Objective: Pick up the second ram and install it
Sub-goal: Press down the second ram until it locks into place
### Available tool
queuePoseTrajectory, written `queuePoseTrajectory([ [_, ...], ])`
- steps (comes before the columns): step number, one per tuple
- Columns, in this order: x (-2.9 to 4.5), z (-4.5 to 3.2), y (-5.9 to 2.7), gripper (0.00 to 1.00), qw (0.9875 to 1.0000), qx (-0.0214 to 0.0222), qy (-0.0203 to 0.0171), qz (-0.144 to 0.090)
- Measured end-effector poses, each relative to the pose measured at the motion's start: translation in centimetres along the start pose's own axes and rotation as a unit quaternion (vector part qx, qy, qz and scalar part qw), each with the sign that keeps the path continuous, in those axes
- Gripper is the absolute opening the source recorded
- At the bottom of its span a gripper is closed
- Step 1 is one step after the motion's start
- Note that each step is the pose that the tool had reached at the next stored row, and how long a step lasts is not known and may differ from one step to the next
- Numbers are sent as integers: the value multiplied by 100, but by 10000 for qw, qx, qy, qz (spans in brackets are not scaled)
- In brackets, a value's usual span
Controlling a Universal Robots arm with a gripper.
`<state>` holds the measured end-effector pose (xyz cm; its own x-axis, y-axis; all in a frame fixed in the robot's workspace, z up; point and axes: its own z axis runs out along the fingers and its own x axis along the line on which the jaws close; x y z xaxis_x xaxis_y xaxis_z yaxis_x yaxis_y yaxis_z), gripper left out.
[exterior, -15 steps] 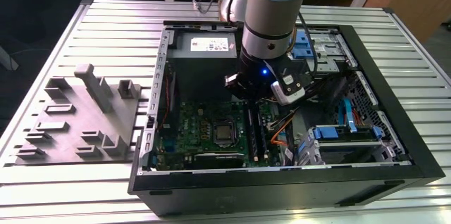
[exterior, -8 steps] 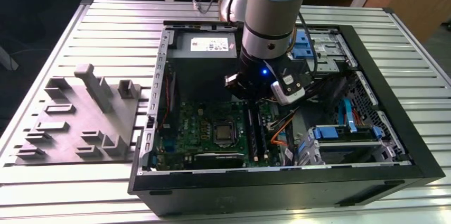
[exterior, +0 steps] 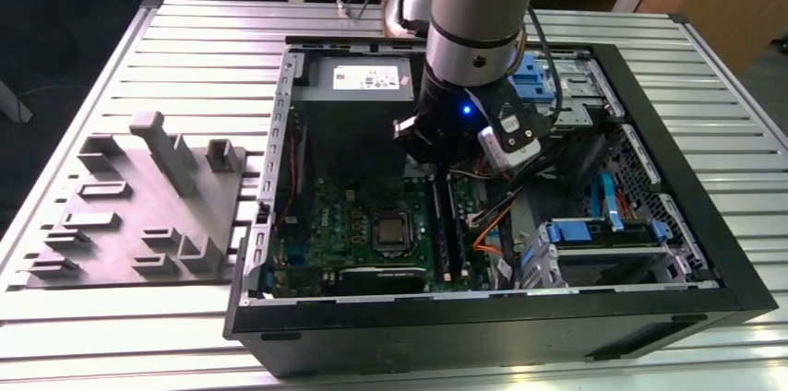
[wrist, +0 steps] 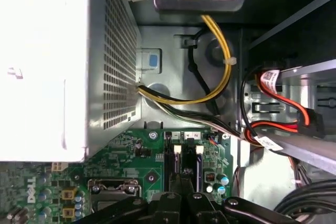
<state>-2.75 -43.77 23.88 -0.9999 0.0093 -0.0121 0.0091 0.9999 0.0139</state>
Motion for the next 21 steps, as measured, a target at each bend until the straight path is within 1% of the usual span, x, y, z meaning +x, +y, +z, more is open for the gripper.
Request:
queuePoseTrajectory([
  [3,0,-1,-12,10,10000,2,0,-1],
  [5,0,-2,-52,10,10000,2,1,0],
  [8,-1,-3,-143,10,10000,1,0,0],
  [14,-3,-6,-364,10,10000,1,0,0],
  [21,-5,-7,-555,10,10000,1,0,0],
])
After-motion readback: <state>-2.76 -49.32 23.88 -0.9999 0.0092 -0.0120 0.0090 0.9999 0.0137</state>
